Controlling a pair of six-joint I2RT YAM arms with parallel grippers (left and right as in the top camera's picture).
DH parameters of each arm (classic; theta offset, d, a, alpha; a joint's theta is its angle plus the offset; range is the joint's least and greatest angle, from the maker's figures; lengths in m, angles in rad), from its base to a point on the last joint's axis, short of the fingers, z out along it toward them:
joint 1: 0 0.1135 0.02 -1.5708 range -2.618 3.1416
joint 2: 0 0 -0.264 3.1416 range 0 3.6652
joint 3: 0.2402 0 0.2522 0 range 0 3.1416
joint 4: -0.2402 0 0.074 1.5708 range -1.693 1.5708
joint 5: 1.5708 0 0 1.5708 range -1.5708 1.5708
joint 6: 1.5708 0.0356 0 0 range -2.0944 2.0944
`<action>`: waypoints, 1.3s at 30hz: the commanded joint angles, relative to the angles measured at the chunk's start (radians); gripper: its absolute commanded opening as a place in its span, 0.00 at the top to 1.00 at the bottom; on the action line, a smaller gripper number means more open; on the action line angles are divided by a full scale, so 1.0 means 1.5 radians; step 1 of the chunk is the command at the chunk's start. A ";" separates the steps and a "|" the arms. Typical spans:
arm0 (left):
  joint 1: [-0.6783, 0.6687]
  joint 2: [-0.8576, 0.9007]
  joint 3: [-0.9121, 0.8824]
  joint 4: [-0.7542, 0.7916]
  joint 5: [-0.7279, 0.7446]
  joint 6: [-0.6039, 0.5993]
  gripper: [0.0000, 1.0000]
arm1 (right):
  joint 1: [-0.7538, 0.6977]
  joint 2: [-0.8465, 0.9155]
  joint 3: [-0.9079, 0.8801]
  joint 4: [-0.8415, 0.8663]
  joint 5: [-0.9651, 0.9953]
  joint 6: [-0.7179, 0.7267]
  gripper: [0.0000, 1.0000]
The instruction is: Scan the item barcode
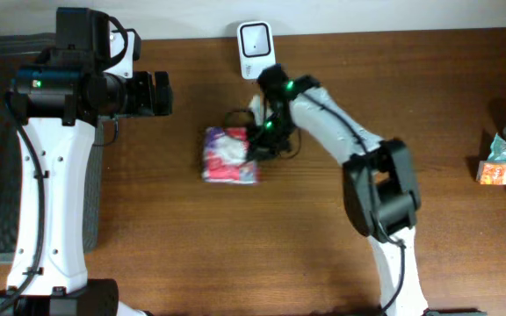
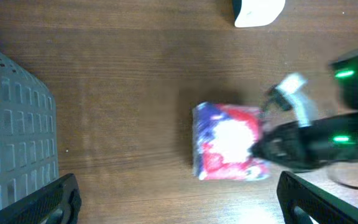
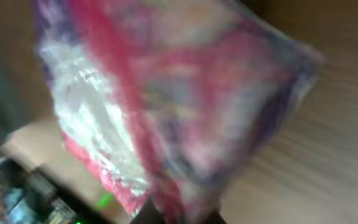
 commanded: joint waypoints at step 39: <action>0.002 -0.010 0.001 0.001 0.007 0.006 0.01 | -0.383 -0.114 -0.263 -0.040 -0.061 -0.347 0.96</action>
